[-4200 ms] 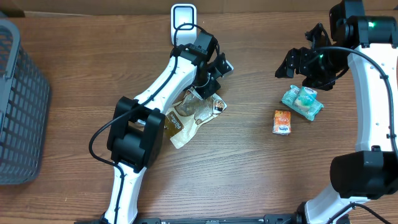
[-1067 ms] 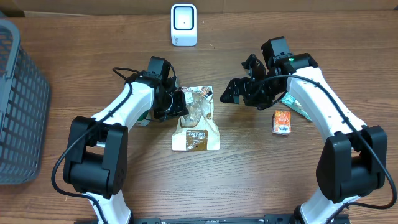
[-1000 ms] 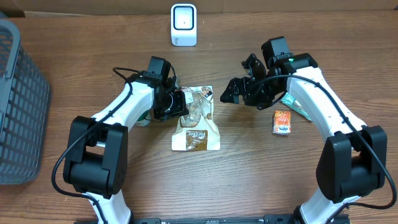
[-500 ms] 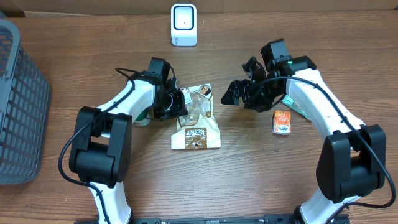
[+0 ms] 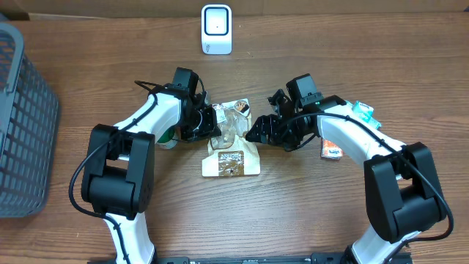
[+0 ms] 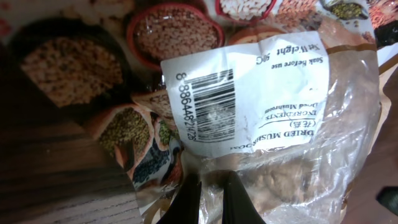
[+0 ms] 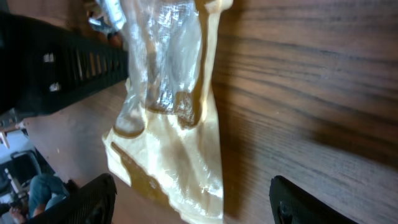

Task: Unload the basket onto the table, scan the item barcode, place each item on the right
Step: 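Grasp the snack bag with both grippers, left at the barcode label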

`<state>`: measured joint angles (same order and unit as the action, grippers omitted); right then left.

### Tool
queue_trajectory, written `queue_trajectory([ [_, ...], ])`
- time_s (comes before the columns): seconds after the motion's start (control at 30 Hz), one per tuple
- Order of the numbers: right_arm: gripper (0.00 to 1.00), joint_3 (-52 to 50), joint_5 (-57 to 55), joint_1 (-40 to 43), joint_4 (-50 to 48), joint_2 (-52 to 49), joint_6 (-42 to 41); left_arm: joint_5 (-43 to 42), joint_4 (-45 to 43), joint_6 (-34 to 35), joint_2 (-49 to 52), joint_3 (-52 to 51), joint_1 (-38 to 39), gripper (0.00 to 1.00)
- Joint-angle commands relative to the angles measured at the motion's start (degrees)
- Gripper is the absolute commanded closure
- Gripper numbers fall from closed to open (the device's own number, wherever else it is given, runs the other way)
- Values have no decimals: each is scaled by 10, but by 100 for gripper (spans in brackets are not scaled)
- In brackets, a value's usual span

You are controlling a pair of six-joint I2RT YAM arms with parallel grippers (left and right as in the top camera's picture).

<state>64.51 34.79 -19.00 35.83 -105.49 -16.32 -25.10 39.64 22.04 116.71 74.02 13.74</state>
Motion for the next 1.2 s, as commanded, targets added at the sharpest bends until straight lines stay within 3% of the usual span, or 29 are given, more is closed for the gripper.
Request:
queue_trajectory([
  [0.0, 24, -27, 14, 0, -28, 5, -33, 38, 10, -15, 39, -12, -3, 96],
  [0.6, 25, -108, 97, -34, -239, -59, -180, 36, 10, -15, 39, -12, -3, 96],
  [1.03, 58, -108, 148, -35, -279, -87, -183, 36, 10, -19, 39, -12, -3, 96],
  [1.17, 62, -108, 165, -34, -313, -87, -178, 36, 11, -19, 39, -12, -3, 96],
])
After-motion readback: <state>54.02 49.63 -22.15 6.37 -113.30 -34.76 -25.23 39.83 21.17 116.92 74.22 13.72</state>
